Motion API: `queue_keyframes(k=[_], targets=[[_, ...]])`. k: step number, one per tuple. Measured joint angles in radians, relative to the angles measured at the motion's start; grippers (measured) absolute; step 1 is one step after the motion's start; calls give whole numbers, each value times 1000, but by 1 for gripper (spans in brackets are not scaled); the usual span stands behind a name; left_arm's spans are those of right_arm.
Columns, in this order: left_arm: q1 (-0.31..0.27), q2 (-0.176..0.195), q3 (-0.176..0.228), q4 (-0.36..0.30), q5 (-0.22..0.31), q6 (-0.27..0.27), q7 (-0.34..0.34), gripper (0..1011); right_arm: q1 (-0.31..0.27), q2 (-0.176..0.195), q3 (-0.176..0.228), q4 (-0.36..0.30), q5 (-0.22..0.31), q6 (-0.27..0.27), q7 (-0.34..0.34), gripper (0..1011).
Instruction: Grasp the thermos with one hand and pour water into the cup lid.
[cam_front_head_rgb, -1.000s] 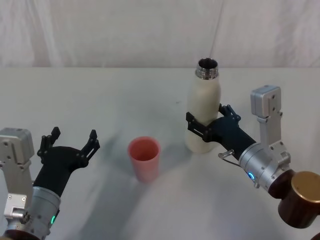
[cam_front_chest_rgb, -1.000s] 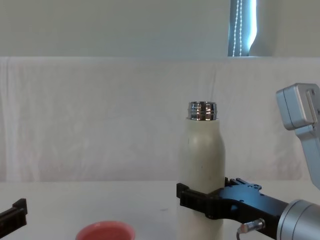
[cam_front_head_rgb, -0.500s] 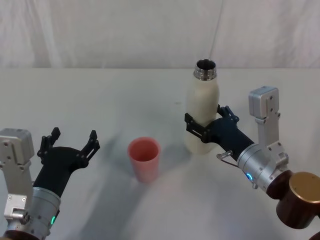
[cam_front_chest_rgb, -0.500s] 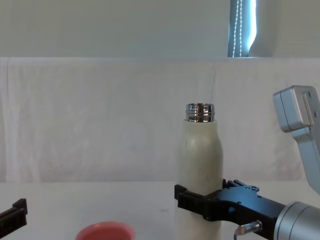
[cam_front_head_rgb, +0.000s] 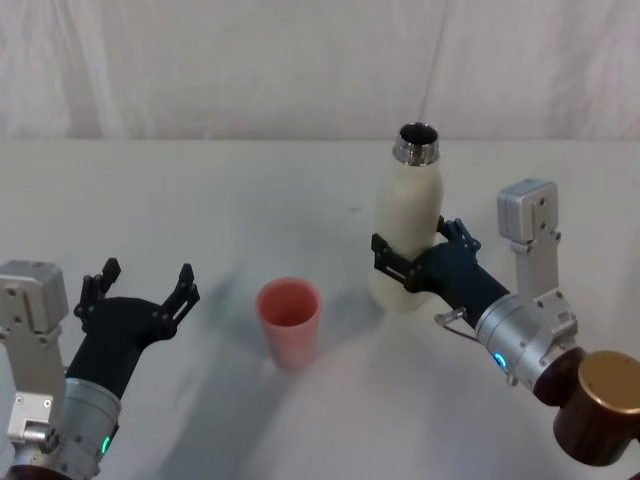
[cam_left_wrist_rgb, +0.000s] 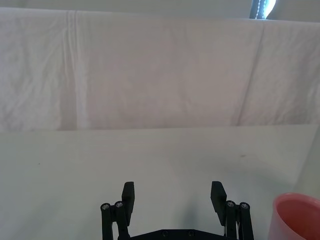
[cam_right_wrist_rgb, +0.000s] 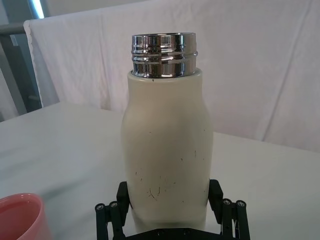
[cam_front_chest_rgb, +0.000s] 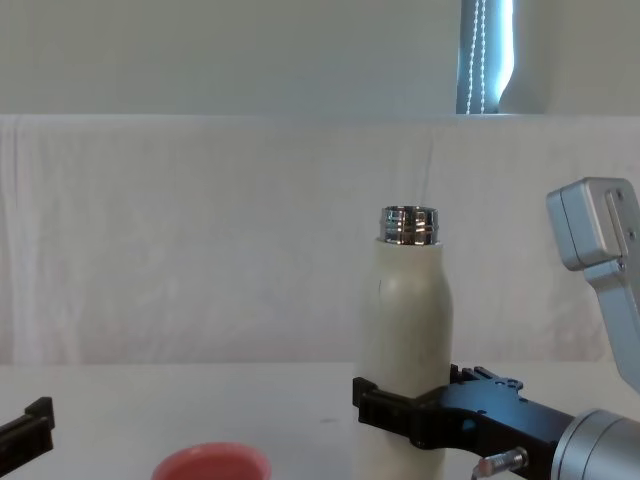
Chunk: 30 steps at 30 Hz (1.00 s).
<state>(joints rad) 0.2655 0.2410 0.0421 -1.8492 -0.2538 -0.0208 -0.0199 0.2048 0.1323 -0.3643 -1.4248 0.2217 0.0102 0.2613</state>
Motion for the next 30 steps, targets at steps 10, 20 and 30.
queue_keyframes(k=[10,20,30], targets=[[0,0,0,0,0,0,0,1001,-12,5,-4,-25,-12,9,-2,1000],[0,0,0,0,0,0,0,1001,-40,18,-1,-67,-23,12,-7,1000],[0,0,0,0,0,0,0,1001,-84,34,14,-126,-25,13,-14,1000]])
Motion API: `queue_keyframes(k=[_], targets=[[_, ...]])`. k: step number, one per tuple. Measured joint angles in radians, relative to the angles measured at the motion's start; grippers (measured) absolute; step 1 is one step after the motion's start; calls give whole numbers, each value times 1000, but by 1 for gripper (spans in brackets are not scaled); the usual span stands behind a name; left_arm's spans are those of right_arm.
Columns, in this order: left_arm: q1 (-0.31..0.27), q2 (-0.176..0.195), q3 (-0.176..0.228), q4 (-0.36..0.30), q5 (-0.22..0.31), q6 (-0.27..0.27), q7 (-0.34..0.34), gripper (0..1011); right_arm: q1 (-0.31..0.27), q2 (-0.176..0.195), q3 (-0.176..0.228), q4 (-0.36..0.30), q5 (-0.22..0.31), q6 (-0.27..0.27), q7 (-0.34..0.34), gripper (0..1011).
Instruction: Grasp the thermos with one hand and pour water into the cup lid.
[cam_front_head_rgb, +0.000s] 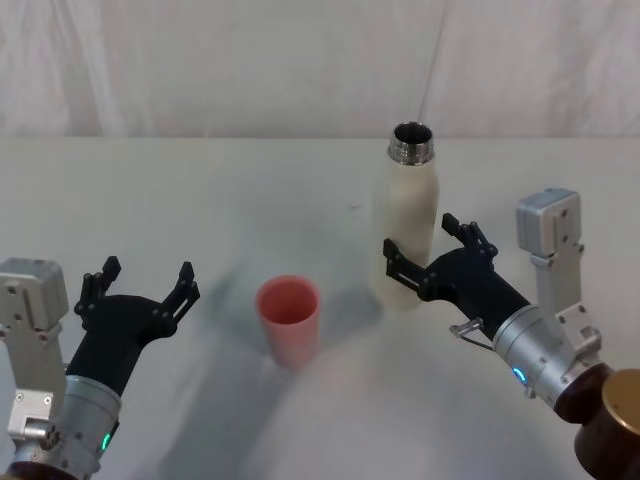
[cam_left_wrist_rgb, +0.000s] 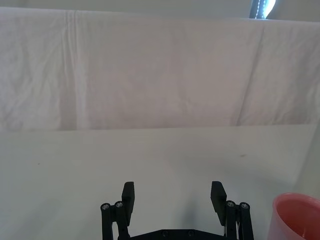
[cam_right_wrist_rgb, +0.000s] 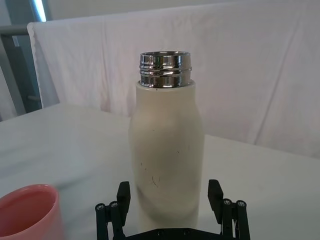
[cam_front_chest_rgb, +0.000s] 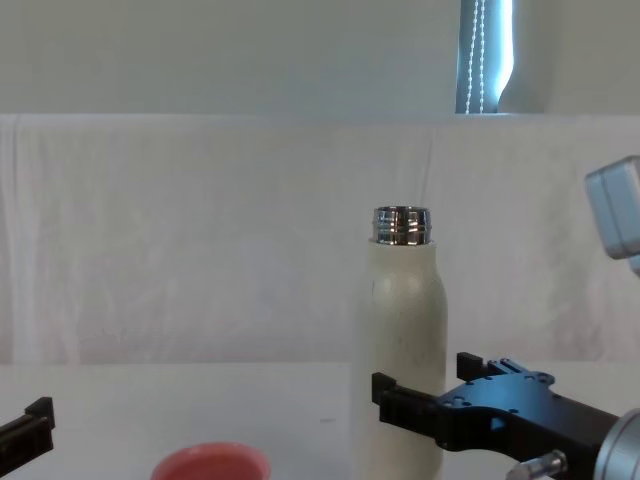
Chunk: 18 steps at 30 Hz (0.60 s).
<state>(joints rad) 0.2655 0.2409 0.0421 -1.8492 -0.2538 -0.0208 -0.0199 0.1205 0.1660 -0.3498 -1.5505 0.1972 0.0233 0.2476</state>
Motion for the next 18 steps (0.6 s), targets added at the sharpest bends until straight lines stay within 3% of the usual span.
queue_keyframes(k=[11,18], targets=[[0,0,0,0,0,0,0,1001,-56,20,23,-65,14,-3,-8,1000],[0,0,0,0,0,0,0,1001,-105,23,40,-109,-27,-1,-62,1000]])
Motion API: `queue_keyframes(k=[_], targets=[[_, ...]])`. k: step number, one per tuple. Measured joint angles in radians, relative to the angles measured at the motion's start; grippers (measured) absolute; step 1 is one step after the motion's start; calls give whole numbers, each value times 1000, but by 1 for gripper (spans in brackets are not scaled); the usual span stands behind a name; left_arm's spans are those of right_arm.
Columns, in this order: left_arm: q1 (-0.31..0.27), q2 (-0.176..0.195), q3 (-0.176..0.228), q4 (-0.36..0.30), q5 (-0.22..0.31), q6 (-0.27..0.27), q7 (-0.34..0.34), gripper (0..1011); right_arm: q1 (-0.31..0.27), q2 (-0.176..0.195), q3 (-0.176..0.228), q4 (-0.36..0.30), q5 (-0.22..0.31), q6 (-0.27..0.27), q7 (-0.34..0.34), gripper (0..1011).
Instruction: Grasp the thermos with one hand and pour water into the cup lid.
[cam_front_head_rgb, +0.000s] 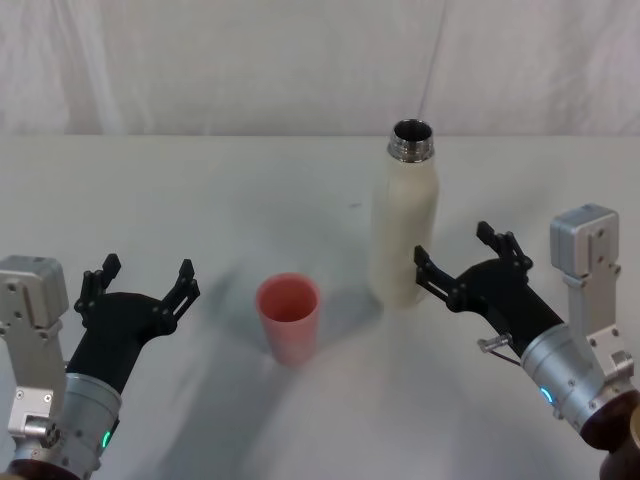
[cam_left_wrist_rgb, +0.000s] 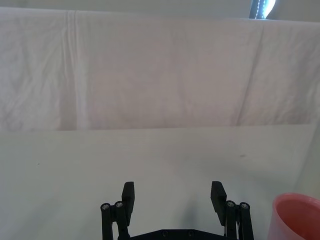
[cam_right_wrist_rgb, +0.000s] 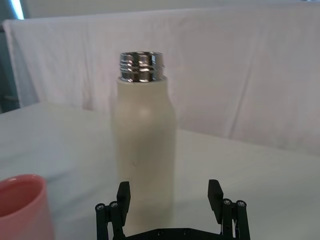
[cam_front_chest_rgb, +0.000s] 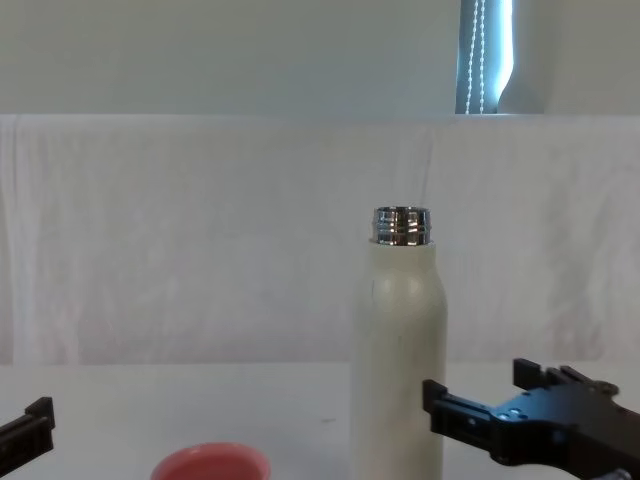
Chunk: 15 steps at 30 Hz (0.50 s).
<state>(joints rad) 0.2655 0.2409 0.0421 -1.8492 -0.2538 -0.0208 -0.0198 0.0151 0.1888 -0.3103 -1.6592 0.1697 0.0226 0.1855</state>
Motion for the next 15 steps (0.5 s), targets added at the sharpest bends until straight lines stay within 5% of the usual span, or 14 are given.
queue_keyframes(k=[15], targets=[[0,0,0,0,0,0,0,1001,-75,-37,43,-31,-84,-1,-76,1000]])
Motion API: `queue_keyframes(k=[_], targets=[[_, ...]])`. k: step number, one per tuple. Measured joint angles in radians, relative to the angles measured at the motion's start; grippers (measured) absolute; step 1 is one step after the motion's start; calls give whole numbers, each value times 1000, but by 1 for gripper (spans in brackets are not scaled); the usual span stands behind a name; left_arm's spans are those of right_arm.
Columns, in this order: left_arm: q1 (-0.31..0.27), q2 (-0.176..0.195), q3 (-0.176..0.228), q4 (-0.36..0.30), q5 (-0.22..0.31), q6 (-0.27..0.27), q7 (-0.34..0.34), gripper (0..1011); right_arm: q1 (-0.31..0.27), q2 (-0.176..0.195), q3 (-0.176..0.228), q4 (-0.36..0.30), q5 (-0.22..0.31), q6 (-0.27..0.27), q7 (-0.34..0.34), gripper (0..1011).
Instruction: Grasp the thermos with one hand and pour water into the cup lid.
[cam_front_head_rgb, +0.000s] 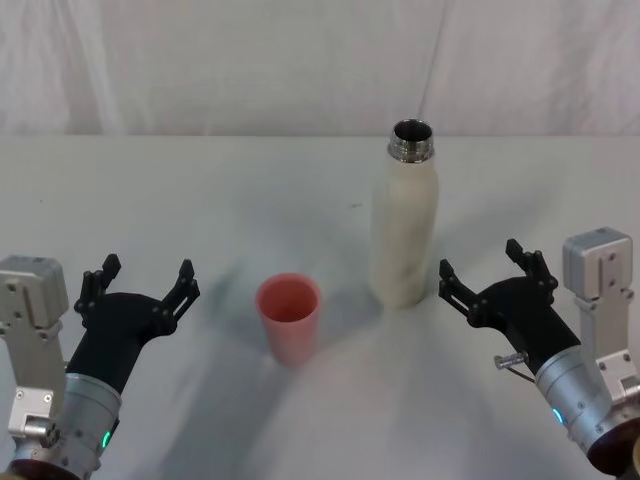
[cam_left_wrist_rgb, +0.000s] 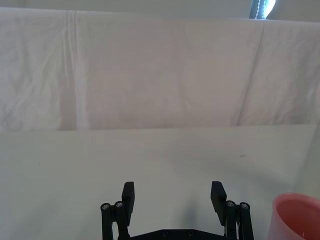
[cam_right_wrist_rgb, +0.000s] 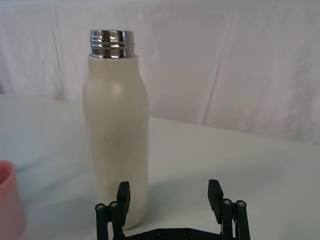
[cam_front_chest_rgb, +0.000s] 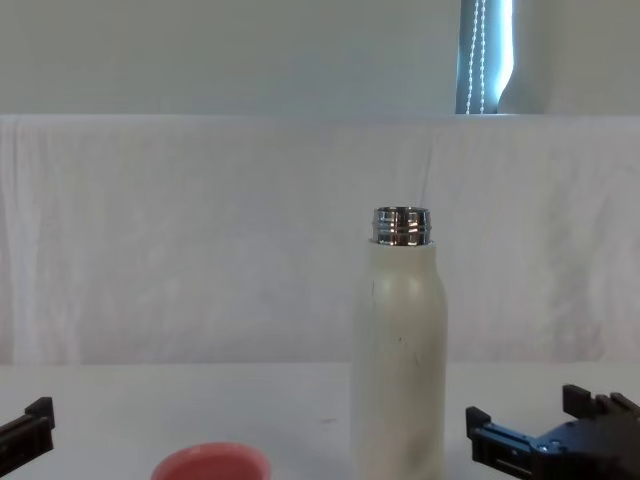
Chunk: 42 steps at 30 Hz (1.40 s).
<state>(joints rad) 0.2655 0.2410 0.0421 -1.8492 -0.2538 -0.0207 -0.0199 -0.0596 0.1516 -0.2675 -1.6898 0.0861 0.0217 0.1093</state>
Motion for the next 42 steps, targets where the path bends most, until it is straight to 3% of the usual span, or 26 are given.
queue_keyframes(k=[13,42], targets=[[0,0,0,0,0,0,0,1001,-48,-30,21,-14,-92,-20,-47,1000],[0,0,0,0,0,0,0,1001,-63,-87,54,18,-145,-54,-34,1000]])
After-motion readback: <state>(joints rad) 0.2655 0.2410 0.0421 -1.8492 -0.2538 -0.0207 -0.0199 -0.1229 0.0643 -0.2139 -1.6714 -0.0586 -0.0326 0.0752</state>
